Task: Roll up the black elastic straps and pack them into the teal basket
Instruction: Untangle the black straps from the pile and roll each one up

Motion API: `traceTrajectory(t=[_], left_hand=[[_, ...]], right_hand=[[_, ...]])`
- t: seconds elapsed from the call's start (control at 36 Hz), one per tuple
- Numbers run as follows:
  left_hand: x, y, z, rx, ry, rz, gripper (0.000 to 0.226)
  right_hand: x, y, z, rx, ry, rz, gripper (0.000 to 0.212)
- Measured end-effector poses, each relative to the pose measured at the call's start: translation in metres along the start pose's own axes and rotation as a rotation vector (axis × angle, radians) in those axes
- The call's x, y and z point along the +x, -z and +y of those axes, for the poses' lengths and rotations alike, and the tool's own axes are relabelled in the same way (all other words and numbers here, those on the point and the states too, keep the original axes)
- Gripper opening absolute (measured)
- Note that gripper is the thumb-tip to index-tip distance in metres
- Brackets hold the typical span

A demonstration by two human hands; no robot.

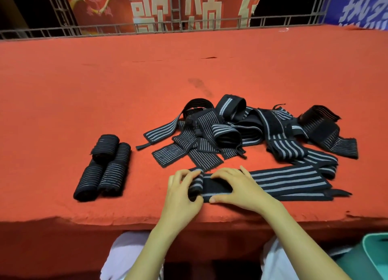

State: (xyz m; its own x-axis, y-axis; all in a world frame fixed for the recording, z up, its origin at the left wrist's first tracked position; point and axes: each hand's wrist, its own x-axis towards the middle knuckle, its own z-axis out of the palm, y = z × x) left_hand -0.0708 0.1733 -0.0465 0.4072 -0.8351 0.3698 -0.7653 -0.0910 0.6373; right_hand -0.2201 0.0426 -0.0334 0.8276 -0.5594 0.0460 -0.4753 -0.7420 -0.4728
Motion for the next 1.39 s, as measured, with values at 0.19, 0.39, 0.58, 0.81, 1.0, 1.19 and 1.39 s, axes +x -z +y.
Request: traceTrajectory(t=[0.19,0.39,0.58,0.81,1.0,1.19,1.39], left_hand=[[0.002,0.007,0.009,-0.177,0.036,-0.061,0.031],[0.010,0.006,0.007,-0.244,0.198,-0.009,0.019],[0.013,-0.003,0.010,-0.266,0.457,-0.021,0.051],[0.016,0.001,0.010,-0.229,0.415,-0.002,0.043],[0.006,0.042,-0.028,-0.178,0.497,0.137,0.037],[0.002,0.051,-0.031,0.084,0.331,0.273,0.038],[0.004,0.025,-0.019,0.288,0.082,0.230,0.037]], right_hand=[[-0.004,-0.002,0.002,0.029,-0.010,0.022,0.061],[-0.006,-0.003,0.002,0.011,0.010,0.007,0.066],[-0.006,-0.006,0.002,-0.009,0.031,0.046,0.075],[0.000,-0.008,-0.005,-0.029,0.045,0.087,0.086],[0.027,-0.029,-0.051,-0.021,0.122,-0.022,0.068],[0.040,-0.045,-0.066,-0.024,0.092,-0.011,0.070],[0.029,-0.031,-0.051,-0.061,0.077,-0.007,0.076]])
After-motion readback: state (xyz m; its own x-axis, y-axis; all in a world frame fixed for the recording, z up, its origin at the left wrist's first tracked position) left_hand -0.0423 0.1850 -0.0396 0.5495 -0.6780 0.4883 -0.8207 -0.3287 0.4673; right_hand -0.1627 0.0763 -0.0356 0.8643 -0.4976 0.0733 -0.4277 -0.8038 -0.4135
